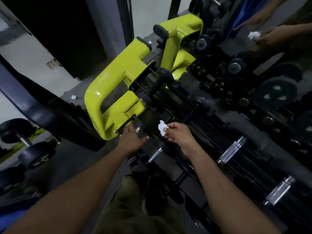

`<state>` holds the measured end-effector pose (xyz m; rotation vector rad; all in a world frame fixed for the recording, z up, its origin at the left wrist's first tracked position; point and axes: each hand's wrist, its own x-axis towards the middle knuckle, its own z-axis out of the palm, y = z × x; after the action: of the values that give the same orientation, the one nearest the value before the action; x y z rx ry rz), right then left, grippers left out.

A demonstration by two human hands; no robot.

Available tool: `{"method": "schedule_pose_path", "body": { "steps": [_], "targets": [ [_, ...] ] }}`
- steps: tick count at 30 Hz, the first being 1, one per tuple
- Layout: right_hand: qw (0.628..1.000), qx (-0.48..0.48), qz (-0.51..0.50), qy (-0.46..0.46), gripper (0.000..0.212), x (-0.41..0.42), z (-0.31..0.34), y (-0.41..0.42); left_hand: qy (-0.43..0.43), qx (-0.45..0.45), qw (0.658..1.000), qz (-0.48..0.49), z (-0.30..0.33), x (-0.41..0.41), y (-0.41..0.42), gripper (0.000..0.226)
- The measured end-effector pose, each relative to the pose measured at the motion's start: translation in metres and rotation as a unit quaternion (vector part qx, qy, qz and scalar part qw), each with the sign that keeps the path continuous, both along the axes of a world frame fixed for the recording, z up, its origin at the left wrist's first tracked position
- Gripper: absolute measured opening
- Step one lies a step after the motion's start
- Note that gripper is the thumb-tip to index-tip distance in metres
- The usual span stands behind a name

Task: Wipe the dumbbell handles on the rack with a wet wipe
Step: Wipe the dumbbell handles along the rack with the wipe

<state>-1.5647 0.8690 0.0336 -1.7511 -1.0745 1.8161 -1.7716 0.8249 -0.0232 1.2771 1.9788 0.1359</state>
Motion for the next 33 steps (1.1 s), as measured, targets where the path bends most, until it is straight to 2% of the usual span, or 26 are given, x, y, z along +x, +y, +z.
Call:
{"method": "schedule_pose_path", "body": {
  "steps": [10,13,20,24,27,29,33],
  "targets": [
    [0.995,0.037,0.072,-0.064,0.013,-0.058,-0.042,-0.02,-0.007,-0.021,0.997,0.073,-0.035,-0.049,-0.053,0.1],
    [0.99,0.052,0.081,-0.103,0.017,-0.082,-0.079,-0.014,-0.01,-0.041,0.996,0.074,-0.066,-0.072,-0.053,0.091],
    [0.976,0.063,0.118,-0.171,0.022,-0.144,-0.188,0.004,-0.004,-0.077,0.996,0.05,-0.161,-0.126,-0.04,0.109],
    [0.962,0.099,0.156,-0.203,0.015,-0.175,-0.248,0.016,-0.003,-0.091,0.995,0.026,-0.222,-0.146,-0.023,0.118],
    [0.955,0.13,0.195,-0.184,0.014,-0.188,-0.292,0.022,0.004,-0.104,0.995,-0.004,-0.262,-0.148,-0.011,0.123],
    [0.937,0.169,0.243,-0.185,0.016,-0.193,-0.324,0.024,0.011,-0.099,0.995,-0.01,-0.286,-0.145,-0.005,0.125],
    [0.859,0.272,0.36,-0.241,0.025,-0.201,-0.381,0.027,0.031,-0.099,0.995,0.007,-0.324,-0.132,-0.004,0.136]
  ]
}}
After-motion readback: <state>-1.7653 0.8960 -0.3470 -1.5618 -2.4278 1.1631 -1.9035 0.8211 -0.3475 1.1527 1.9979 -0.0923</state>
